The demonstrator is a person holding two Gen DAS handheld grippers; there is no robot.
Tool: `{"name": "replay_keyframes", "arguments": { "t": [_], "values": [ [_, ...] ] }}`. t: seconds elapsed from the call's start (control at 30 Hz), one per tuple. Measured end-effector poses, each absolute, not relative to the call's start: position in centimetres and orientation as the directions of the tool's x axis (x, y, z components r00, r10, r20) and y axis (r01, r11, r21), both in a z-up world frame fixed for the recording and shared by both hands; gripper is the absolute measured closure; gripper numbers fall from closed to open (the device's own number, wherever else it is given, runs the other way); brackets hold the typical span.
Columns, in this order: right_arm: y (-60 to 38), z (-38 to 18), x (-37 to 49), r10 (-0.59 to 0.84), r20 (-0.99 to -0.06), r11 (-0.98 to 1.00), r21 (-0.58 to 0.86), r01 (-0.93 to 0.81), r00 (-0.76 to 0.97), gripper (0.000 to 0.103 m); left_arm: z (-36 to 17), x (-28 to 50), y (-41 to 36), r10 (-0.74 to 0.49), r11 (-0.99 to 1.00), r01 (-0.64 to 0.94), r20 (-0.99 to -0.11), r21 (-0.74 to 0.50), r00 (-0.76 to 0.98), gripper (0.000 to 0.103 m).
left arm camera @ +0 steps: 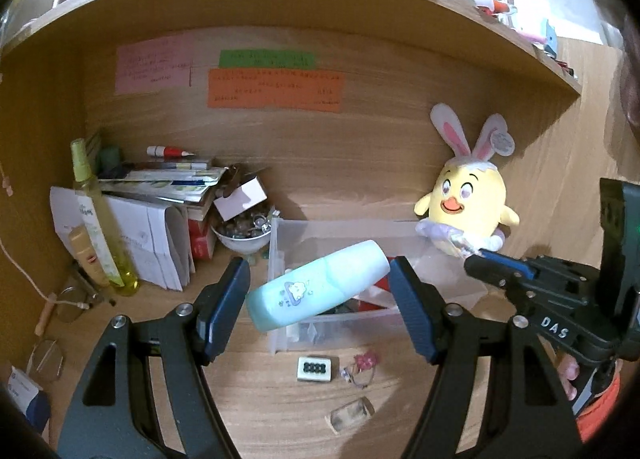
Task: Organize objects
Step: 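Lift soap bar with left tool and bracelet with right tool toward box, then open left gripper to drop soap bar while right gripper releases bracelet into box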
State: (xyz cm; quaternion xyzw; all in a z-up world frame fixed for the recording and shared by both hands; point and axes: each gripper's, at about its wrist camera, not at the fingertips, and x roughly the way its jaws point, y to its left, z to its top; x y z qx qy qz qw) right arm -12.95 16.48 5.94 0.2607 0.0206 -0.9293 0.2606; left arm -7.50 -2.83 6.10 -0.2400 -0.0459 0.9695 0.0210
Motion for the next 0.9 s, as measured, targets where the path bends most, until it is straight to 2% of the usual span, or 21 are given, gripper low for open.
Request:
{"name": "replay_keyframes", "arguments": {
  "t": [0.37,0.9],
  "values": [
    [17.2,7.7,-15.6,-0.441,-0.466,-0.884,0.078,0.461,-0.767,0.092,6.0,-11.0,-2.5,0.064,-0.995,-0.019,-0.481,-0.097,-0.874,0.032],
    [17.1,4.0,-19.9,-0.398,-0.573,-0.895,0.071,0.441,-0.716,0.092,2.2,-15.7,-0.8,0.048,-0.999,-0.033,-0.572,-0.036,-0.819,0.032]
  ]
}}
